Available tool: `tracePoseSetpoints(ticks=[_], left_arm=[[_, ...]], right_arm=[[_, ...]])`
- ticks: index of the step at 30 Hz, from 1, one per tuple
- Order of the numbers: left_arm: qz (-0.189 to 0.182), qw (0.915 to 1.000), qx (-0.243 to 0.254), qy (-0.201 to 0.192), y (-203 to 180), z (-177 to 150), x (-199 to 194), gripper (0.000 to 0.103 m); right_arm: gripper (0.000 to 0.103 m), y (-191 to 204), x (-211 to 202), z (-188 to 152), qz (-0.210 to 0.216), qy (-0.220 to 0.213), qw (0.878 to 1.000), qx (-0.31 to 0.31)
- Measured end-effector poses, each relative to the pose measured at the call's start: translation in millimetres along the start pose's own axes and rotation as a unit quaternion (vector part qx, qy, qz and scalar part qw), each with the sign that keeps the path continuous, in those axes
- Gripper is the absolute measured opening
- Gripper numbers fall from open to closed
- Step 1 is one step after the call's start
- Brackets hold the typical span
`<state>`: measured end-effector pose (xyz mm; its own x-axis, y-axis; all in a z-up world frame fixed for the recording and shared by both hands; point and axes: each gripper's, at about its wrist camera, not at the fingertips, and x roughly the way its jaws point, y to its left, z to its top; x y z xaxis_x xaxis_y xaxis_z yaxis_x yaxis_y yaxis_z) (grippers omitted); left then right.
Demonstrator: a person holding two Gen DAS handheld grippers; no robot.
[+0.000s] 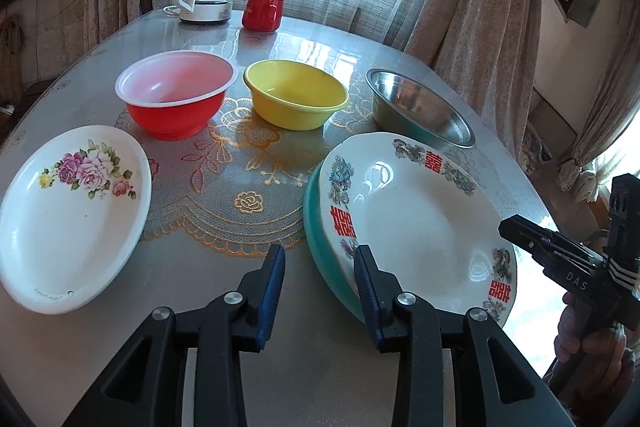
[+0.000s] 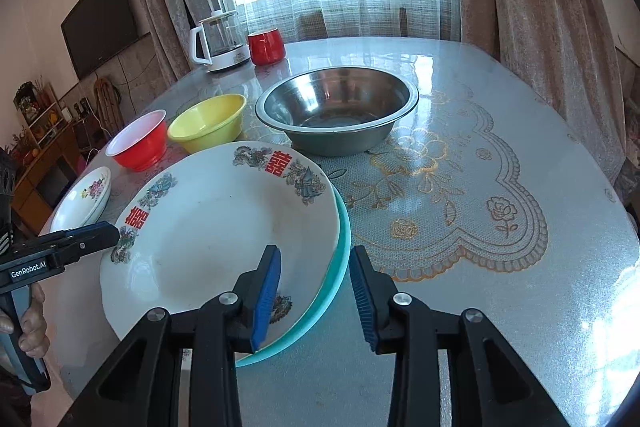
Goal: Organize plates and bowls
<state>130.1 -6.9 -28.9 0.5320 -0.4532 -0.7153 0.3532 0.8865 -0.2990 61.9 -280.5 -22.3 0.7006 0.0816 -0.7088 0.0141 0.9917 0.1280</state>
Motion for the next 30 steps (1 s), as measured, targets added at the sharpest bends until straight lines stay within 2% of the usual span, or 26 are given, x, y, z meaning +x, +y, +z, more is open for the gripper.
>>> tracePoseSetpoints(ticks=[4,6,8,13,15,21,24,27,30], left_arm=[[0.011,0.9999,-0.012,-0.007,7,-3,-11,0.037],[0.004,0.9998,-0.018,-0.010,13,-5,-17,0.037],[-0.005,0.9996,-0.017,-0.022,17,-7,-27,0.037],[-0.009,0.9978,-0.031,-0.058,35,-9,-55,0.045],[0.005,0.9962,-0.048,-0.073,49,-8,-66,0.055],[0.046,0.9873,-0.103,-0.112,103,-6,-93,0.057],[0.046,0.9838,-0.131,-0.113,134,-7,-99,0.057],[0.064,0.9809,-0.152,-0.102,161,-7,-101,0.055],[0.063,0.9758,-0.184,-0.099,185,-7,-101,0.055]], right_arm=[[0.036,9,-9,6,0.010,-0.015,1.000,-0.007],[0.036,20,-11,9,0.022,-0.018,0.999,-0.018],[0.036,31,-10,11,0.044,-0.013,0.998,-0.030],[0.037,71,0,13,0.096,0.009,0.993,-0.070],[0.038,85,5,16,0.126,0.020,0.989,-0.077],[0.038,132,27,25,0.201,0.062,0.973,-0.093],[0.038,158,41,26,0.227,0.077,0.966,-0.099],[0.038,182,53,28,0.242,0.091,0.960,-0.105],[0.038,203,66,32,0.249,0.100,0.957,-0.106]])
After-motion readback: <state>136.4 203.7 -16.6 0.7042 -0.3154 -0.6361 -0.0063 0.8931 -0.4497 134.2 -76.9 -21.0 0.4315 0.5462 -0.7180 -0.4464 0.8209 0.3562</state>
